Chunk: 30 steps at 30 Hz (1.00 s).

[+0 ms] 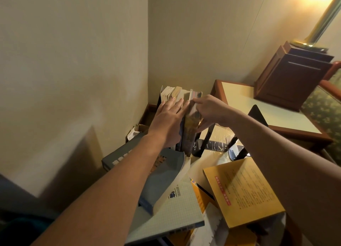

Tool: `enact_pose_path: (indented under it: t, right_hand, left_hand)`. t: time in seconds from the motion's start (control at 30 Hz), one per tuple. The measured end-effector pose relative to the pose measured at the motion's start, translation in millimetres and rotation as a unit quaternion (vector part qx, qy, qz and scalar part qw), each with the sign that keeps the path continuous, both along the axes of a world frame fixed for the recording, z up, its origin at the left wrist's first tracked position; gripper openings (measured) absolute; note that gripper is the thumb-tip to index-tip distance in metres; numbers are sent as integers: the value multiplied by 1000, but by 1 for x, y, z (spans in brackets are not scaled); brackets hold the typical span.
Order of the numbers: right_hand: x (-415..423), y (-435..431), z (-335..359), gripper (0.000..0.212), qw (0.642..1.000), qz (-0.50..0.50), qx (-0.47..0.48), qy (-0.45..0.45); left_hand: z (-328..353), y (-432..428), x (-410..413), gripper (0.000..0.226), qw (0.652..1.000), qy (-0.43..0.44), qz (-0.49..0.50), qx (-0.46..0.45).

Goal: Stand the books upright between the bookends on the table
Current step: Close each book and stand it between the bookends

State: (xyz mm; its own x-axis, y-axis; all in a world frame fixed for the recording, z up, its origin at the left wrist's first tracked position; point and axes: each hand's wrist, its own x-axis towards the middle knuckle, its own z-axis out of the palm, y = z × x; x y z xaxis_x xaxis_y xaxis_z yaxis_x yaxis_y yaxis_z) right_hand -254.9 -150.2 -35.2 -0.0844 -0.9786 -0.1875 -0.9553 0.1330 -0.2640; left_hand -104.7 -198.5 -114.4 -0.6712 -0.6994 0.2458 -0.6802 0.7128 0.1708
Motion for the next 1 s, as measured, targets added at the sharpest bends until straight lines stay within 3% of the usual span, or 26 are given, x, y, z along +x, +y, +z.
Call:
enact_pose_path:
  t: [0.1,0.17,0.23,0.27,0.37,0.47,0.63,0.73,0.9,1.0]
  right_hand:
    - [-8,-6,-3,43,999,-34,6,-2]
    - [-2,-5,-8,44,997,18,-5,68]
    - [0,-6,-17,30,999,-38,6,-18]
    - [2,-8,-21,24,997,-33,-43,-57]
    - [9,-6,-29,46,982,-72,-107,-140]
    - [15,0,-35,50,966,-90,-132,-206]
    - [19,13,-38,50,967,-100,-142,-186]
    - [22,25,-33,53,969,-79,-133,-193]
    - [31,56,-28,75,972,-48,-106,-204]
    - [45,74,-36,91,962,-62,-101,-245]
  left_hand:
    - [-1,2,-1,91,1000,12,-4,-2]
    - [-3,3,0,89,1000,20,1,-7]
    - [-5,0,2,90,1000,14,11,-8]
    - [-5,0,3,90,1000,4,17,-11]
    - [-3,-3,8,84,999,-22,30,-18]
    - [0,-1,14,79,998,-40,38,-18]
    - [10,10,19,85,998,-52,29,8]
    - [8,23,27,85,1000,-6,17,25]
    - [-17,54,55,70,986,157,45,43]
    - [-34,75,76,80,974,195,77,87]
